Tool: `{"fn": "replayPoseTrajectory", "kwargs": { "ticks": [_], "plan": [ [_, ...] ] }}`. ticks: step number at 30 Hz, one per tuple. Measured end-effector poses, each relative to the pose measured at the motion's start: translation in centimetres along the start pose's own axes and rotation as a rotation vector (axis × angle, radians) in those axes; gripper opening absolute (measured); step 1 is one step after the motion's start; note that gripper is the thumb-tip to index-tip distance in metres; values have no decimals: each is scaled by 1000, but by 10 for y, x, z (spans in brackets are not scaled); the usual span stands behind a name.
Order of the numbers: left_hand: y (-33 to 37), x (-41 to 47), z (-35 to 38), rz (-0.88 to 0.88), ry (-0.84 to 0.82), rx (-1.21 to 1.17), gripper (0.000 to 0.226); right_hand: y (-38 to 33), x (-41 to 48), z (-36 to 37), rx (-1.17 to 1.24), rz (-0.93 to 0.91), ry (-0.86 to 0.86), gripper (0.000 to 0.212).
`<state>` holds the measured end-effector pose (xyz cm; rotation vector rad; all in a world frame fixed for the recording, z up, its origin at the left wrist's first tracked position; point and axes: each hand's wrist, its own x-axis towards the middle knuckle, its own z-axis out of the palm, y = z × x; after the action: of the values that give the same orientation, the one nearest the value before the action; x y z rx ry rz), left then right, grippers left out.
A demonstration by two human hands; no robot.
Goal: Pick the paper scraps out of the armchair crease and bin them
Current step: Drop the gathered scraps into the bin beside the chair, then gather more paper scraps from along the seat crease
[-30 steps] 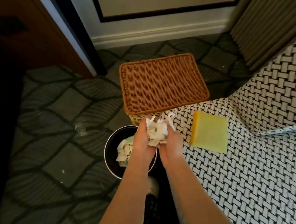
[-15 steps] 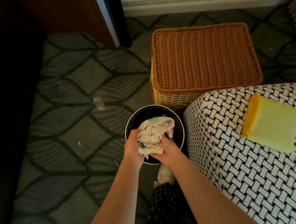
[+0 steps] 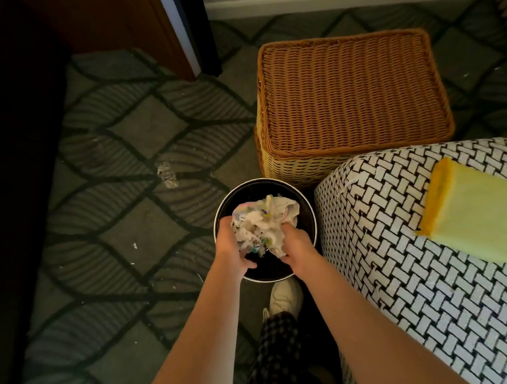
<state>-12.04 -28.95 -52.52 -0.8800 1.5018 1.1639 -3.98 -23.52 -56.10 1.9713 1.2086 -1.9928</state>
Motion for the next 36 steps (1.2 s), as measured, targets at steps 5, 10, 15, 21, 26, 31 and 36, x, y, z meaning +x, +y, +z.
{"fn": "replayPoseTrajectory", "kwargs": {
  "ticks": [5, 10, 15, 21, 26, 31, 36],
  "plan": [
    [-5, -5, 15, 96, 66, 102, 42, -25, -40, -22, -223, -439, 204, 22],
    [-3, -36, 60, 456, -208, 349, 14, -54, -70, -49, -254, -797, 466, 15],
    [-7, -57, 101, 620, -367, 555, 20, -66, -69, -83, -413, -799, 639, 32],
    [-19, -48, 122, 642, -267, 550, 11, -70, -58, -98, -715, -694, 621, 34],
    [-19, -47, 114, 533, -256, 434, 23, -72, -54, -93, -702, -690, 557, 22],
    [-12, -30, 74, 447, -110, 305, 13, -57, -50, -52, -596, -616, 314, 19],
    [0, -5, 30, 512, 44, 513, 21, -41, -26, -18, -374, -424, 140, 18]
  ]
}}
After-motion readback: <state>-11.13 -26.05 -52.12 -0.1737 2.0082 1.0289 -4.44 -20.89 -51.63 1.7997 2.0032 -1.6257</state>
